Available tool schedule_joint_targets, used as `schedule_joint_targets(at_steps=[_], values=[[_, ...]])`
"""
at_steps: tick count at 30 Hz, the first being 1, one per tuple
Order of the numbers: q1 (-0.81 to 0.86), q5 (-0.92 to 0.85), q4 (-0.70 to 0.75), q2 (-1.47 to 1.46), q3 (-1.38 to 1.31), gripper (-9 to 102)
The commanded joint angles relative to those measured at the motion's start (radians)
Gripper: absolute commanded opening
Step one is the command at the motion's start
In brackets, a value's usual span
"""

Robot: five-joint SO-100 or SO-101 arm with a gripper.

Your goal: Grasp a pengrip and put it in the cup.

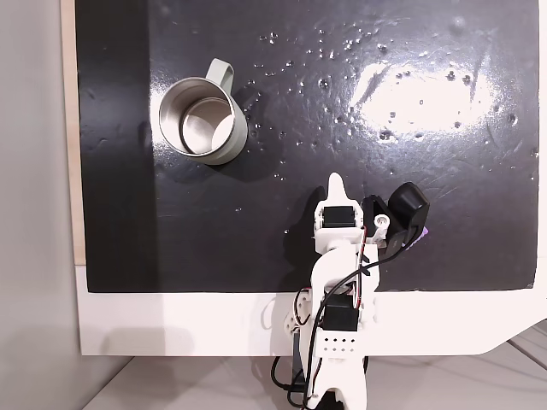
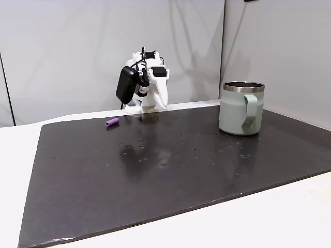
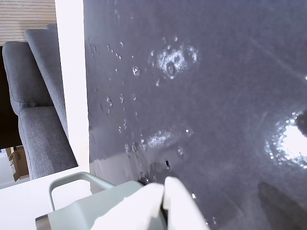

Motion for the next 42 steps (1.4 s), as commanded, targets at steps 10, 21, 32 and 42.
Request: schedule_joint_targets(at_steps=[10,21,32,42], values=[[0.018,0.038,-0.005,0.011,-0.003,0],[0.071,-0.089,0.156,0.011,-0.190,0],[0.261,-0.414,0.514,-0.443,-0.834,0],[0.560,-0.851,0.529,-0.661,-0.948,1]])
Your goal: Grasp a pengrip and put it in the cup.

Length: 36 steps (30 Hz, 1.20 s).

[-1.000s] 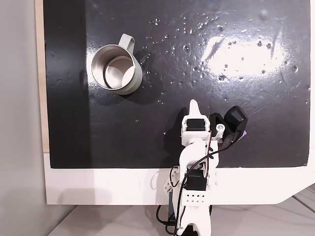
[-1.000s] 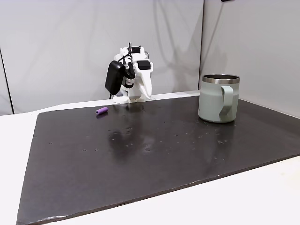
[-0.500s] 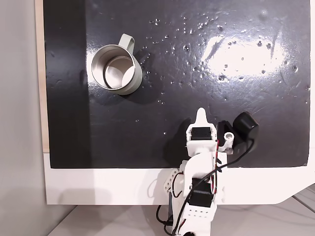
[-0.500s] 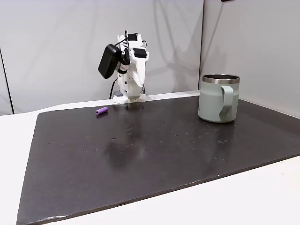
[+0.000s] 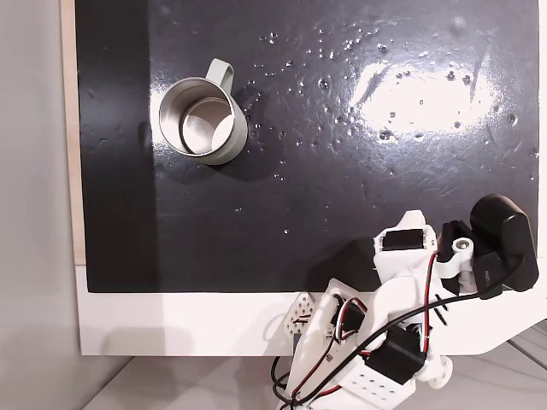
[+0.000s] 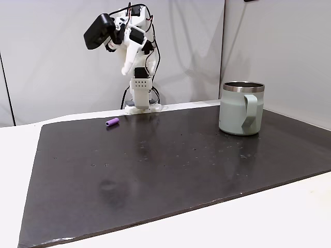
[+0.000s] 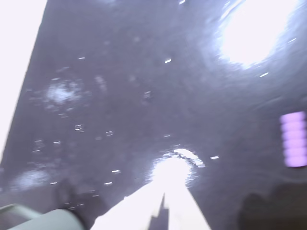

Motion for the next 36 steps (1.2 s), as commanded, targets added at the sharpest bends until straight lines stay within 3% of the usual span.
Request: schedule_joint_targets(at_steps=[1,18,36], values=[[0.094,-0.147,-0.029,-0.074,-0.058,2],[0.290,-0.538,-0.210,-0.483,0.009,27],[0.336,-0.649,-0.486,-0.534,0.313,27]])
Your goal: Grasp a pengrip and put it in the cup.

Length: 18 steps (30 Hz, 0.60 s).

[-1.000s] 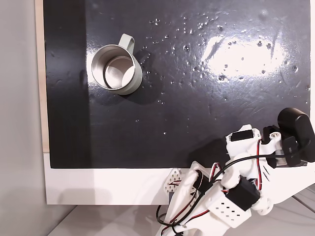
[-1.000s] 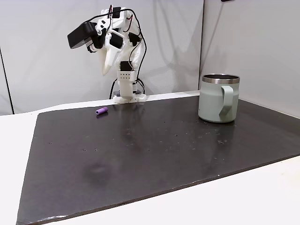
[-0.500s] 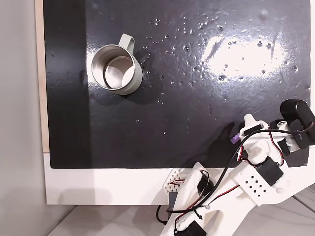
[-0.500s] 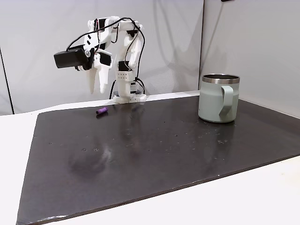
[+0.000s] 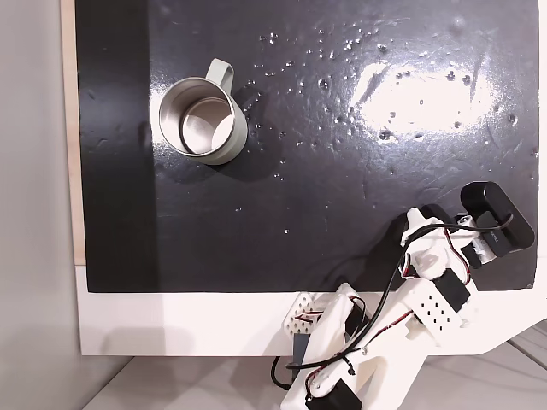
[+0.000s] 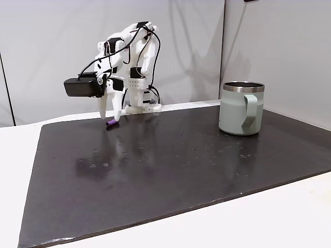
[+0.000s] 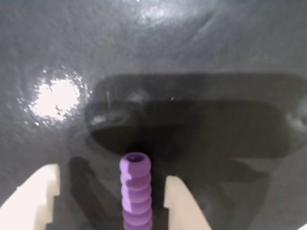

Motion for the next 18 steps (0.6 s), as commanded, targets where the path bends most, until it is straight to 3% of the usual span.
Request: schedule_joint_targets(at_steps=[1,18], values=[[0.005,-0.009,-0.044,0.002,0.012,27],[-0.023,-0.017,-0.110,0.035,0.126,16]])
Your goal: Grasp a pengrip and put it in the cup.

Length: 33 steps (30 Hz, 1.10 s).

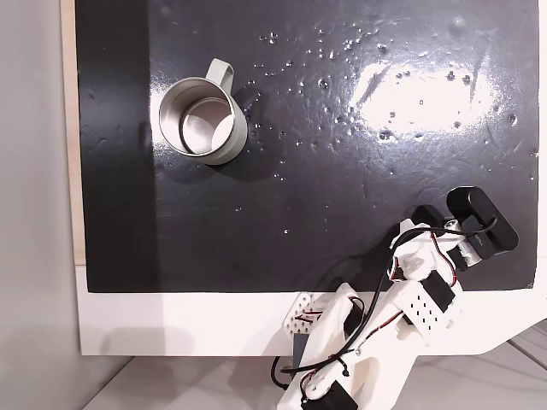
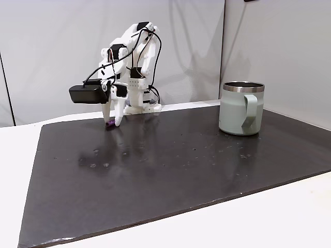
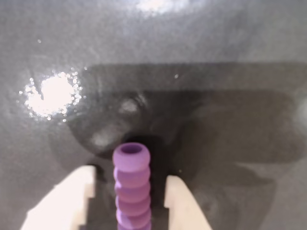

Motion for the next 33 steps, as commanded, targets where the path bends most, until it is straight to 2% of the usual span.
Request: schedule_joint_targets(at_steps=[1,12,19,26,33], values=[[-0.020,-0.014,-0.035,0.012,0.003,14],[-0.025,-0.014,-0.058,0.008,0.006,2],[-0.037,0.006,-0.049,0.035,-0.017,1],[-0.091,0.153,0.091,0.000,-0.218,0],[-0.239,0.373,0.301,-0.044,-0.474,0]])
